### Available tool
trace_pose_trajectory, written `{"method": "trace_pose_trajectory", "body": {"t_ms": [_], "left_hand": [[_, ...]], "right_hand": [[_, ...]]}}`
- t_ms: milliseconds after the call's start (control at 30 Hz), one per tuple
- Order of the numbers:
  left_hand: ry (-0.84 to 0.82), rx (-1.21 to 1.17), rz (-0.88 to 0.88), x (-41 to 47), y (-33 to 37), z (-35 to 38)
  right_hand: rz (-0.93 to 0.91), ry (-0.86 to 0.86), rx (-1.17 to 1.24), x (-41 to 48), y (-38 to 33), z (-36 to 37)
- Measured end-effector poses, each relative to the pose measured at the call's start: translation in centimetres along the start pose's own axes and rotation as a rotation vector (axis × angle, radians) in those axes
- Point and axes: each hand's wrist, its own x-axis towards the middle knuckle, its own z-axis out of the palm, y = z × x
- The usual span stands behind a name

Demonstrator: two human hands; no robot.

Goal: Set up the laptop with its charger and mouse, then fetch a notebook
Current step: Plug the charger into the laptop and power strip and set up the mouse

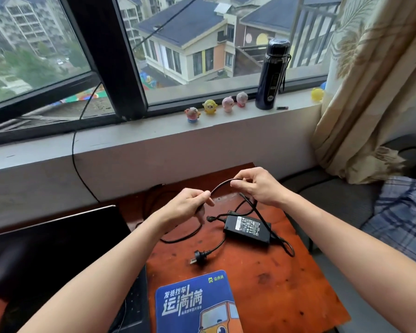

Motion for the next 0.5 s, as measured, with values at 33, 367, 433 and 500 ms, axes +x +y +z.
{"method": "trace_pose_trajectory", "body": {"t_ms": [33, 367, 433, 500], "left_hand": [[0.017, -0.075, 0.007, -0.1, -0.1, -0.2], [0.146, -0.047, -0.011, -0.1, -0.1, -2.0], [0.101, -0.04, 0.005, -0.5, -0.1, -2.0], [0.07, -0.03, 0.013, -0.9, -0.2, -2.1]], "right_hand": [[0.045, 0.021, 0.022, -0.1, 0.5, 0.0], [0.823, 0.071, 0.584, -2.0, 8.4, 3.9], [0.943, -0.003, 0.859, -0.9, 9.1, 4.5], [0.945, 0.096, 1.211, 0.8, 8.6, 4.8]]}}
